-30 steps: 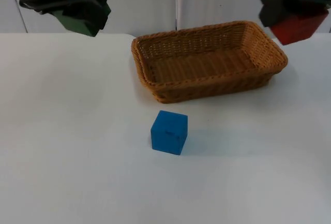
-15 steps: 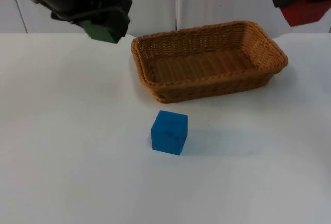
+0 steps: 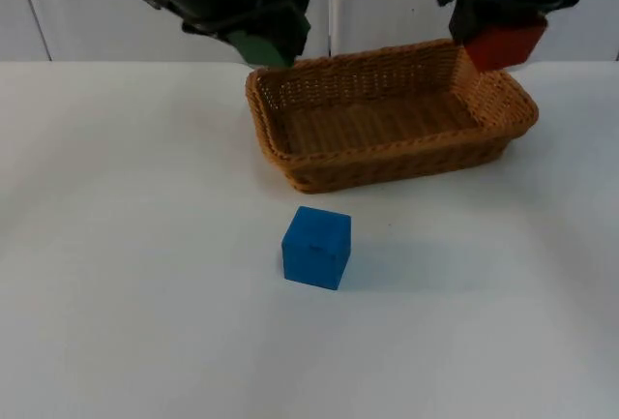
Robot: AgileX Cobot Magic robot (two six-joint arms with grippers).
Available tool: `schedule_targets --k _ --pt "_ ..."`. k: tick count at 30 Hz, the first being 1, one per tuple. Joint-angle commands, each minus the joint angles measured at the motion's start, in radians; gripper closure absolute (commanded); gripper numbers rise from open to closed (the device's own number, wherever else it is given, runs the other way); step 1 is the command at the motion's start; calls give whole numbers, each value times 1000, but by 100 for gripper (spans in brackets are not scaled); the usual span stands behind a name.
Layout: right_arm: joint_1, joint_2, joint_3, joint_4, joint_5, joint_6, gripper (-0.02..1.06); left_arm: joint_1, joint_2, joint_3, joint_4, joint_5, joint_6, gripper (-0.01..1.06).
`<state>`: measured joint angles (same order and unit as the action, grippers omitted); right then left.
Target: Pick up one cube with each hand and place exactly two cubes into the same basket, leaving the remaining cube outside.
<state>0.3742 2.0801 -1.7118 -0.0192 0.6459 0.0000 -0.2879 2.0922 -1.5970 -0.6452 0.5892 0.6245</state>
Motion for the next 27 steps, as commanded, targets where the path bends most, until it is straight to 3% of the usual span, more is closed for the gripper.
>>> schedule_targets --k 1,7,12,27 --pt "-30 66 -57 -1 7 16 105 -14 81 -75 -31 -5 7 105" --pt "-74 133 -91 11 -23 41 105 -15 196 -182 -59 -2 7 105" --pt "-89 181 -95 49 -104 29 105 -15 320 -296 -110 35 7 105" --pt "-82 266 -100 51 -220 19 105 -29 396 -333 -143 37 59 105"
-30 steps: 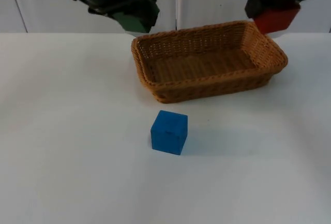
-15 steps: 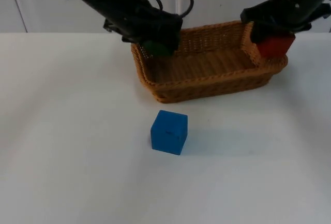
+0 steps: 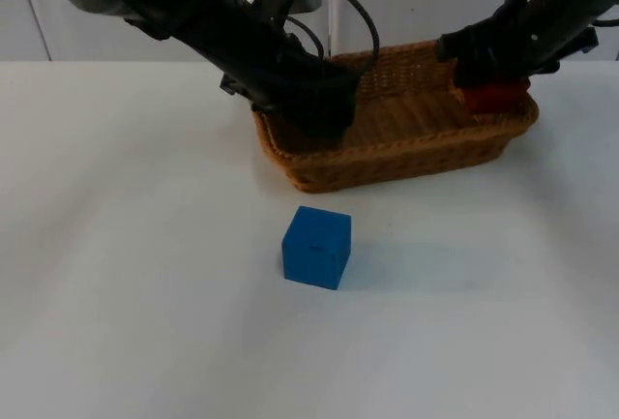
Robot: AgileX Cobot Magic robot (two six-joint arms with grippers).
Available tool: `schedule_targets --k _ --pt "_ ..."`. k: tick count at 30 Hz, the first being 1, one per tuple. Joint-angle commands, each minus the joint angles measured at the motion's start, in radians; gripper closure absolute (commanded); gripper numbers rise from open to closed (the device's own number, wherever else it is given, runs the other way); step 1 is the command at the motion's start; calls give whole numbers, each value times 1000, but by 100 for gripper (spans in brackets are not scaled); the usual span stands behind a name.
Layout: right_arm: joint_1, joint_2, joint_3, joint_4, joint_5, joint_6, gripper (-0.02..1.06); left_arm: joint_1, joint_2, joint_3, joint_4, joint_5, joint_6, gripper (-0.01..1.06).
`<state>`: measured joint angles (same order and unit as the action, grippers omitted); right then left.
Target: Pick up one cube with each hand and place exactly two cubes into the same basket, leaving the remaining cube outside.
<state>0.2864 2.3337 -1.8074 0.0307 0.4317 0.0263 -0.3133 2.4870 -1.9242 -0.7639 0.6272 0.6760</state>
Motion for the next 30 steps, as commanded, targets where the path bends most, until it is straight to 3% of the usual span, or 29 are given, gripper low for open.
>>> schedule_targets --k 1,13,17,18,22,23,26,28,29,30 --pt "8 17 -4 2 -6 -16 105 -4 1 -6 -25 -4 7 105" --pt "17 34 -4 0 0 -42 104 -4 4 -6 -25 -4 7 105" --pt "17 34 -4 0 0 -42 87 -4 4 -6 -25 -4 7 105" --pt "17 34 -4 0 0 -42 87 -4 4 -6 -25 -4 7 105" --pt "17 34 -4 0 0 -42 59 -4 6 -6 -25 2 7 99" --pt "17 34 -4 0 0 -42 59 -4 6 -6 -25 2 7 99" --pt "17 34 -4 0 0 -42 47 -4 6 -6 -25 17 7 82" --pt "17 34 -4 0 0 -42 40 -4 6 -6 -25 24 7 57" --pt "17 34 -4 0 0 -42 40 -4 6 -6 -25 24 7 57" --pt "17 34 -4 0 0 -42 39 -4 6 -6 -25 29 7 45"
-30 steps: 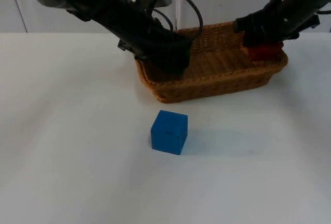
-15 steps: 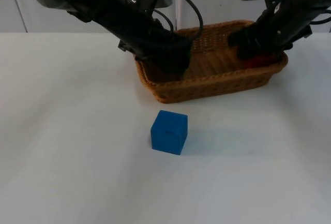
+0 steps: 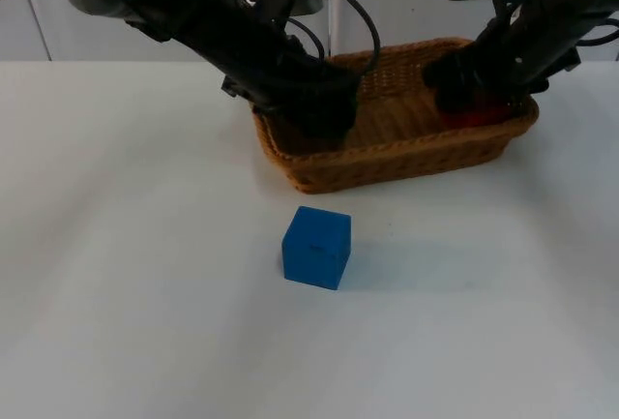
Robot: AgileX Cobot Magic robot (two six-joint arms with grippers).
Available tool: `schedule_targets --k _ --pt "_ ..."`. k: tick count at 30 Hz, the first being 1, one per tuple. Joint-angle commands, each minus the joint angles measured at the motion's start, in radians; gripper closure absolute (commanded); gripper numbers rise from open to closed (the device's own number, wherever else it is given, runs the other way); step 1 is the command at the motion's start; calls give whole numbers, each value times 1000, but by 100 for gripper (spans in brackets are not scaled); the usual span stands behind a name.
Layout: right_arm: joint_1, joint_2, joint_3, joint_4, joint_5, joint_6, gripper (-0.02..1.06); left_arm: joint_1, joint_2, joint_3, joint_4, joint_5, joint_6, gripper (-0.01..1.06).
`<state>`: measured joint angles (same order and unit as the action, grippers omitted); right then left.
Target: Pick up one cube with each hand and place exactly two cubes into the same basket, leaving the remaining cube outside.
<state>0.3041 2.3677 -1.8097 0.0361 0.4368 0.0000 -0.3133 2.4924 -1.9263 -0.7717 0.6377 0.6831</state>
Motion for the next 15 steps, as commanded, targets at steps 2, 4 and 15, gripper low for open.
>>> schedule_targets --k 2,4,15 --pt "-1 -2 -2 -6 -3 -16 39 -4 1 -4 -17 27 0 26" --pt "-1 -4 -2 -6 -1 -16 39 -4 1 -4 -17 30 0 18" --pt "-1 -121 -2 -8 38 -16 39 -2 -75 -4 -24 38 0 3"
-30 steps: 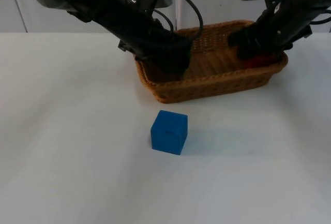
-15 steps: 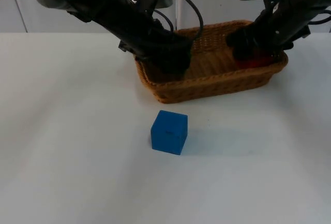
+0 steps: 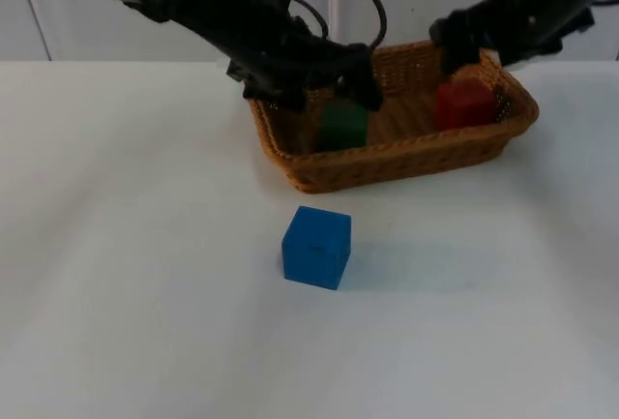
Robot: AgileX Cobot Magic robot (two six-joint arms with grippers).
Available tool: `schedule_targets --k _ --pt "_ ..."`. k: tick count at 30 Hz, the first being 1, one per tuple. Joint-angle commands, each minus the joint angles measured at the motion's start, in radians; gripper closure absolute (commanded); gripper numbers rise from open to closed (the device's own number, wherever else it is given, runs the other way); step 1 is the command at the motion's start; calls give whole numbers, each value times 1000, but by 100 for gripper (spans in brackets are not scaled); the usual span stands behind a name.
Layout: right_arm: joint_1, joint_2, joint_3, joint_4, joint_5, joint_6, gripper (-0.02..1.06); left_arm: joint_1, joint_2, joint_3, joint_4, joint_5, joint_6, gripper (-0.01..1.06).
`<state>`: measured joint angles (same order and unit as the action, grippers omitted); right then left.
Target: Pick up one cube with each hand and place exactly two cubes into the same basket, leaving the remaining cube outside.
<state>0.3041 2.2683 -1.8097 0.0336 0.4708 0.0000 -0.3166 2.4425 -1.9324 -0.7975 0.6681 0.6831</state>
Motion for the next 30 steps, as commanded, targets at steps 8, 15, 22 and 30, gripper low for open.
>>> schedule_targets --k 8,15,22,30 --pt "-1 -169 -2 -8 80 -19 39 5 -135 2 35 61 0 3" --pt "-1 -246 -2 -12 152 -21 39 5 -196 2 41 109 -7 3" --pt "-1 -353 89 -12 183 -26 39 5 -247 4 68 187 -64 3" --pt "-1 -475 259 -12 109 -26 39 5 -286 4 83 227 -89 3"
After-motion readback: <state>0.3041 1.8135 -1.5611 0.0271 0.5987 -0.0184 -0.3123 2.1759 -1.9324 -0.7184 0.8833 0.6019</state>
